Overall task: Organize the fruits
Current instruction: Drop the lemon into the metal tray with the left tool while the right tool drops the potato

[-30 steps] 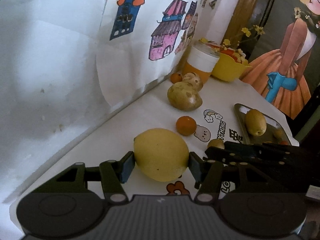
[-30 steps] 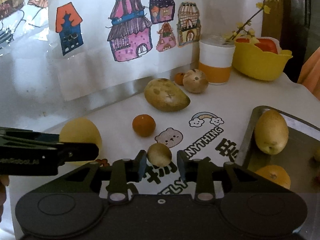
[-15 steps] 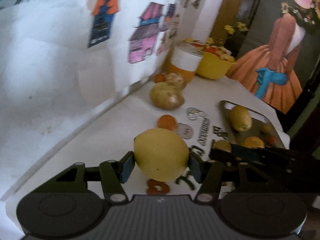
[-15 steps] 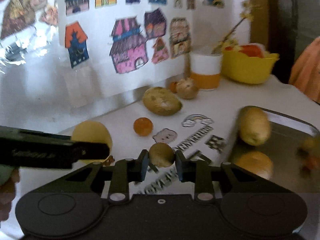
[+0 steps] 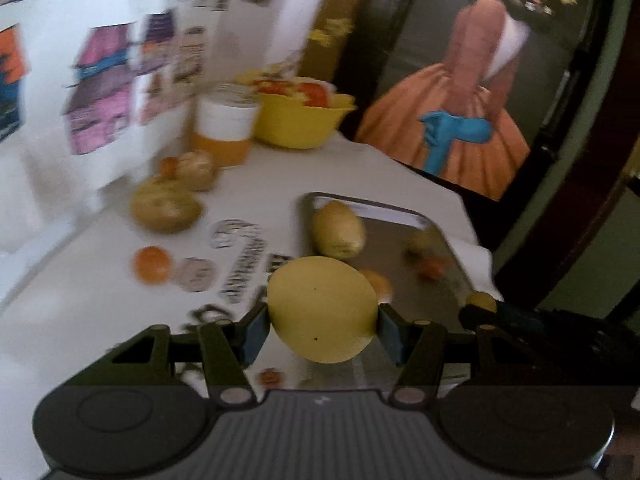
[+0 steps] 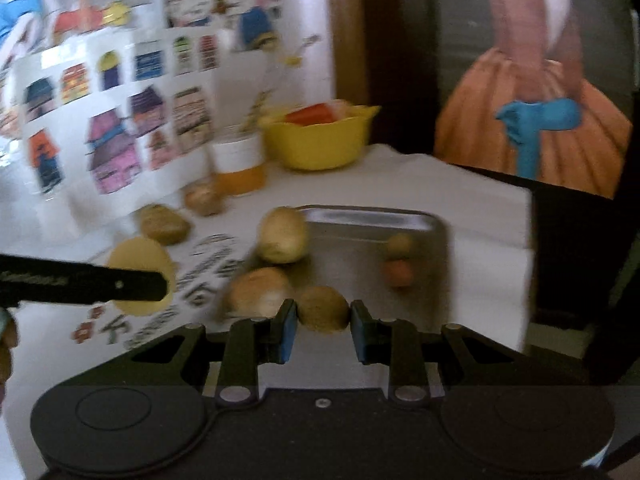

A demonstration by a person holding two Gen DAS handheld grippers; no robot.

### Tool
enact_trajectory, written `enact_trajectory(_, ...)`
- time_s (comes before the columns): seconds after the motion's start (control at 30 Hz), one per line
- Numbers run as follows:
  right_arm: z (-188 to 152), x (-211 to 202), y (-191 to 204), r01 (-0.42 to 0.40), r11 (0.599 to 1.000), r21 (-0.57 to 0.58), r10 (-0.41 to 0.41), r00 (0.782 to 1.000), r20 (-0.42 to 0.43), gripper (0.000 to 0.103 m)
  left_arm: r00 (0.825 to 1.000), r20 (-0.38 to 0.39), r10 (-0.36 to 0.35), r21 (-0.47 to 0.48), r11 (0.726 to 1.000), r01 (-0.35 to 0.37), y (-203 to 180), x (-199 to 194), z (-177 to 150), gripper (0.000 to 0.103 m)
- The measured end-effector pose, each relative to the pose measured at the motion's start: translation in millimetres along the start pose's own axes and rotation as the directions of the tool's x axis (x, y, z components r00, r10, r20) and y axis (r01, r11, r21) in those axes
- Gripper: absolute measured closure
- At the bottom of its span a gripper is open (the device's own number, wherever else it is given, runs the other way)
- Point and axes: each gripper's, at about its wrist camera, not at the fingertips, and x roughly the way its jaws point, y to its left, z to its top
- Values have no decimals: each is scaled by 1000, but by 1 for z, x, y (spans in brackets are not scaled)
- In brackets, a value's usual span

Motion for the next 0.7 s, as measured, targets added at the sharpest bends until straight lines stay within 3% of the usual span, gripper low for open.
enact_trajectory(0.23, 1, 12, -35, 26, 1000, 11, -26, 1000, 1, 73, 998, -46, -32, 16, 999, 33, -35, 21, -11, 41)
enact_trajectory(0.7, -7, 54, -44, -5, 1000, 21, 6, 999, -46, 73, 995, -95, 32, 54, 998, -27, -49, 46, -24, 41)
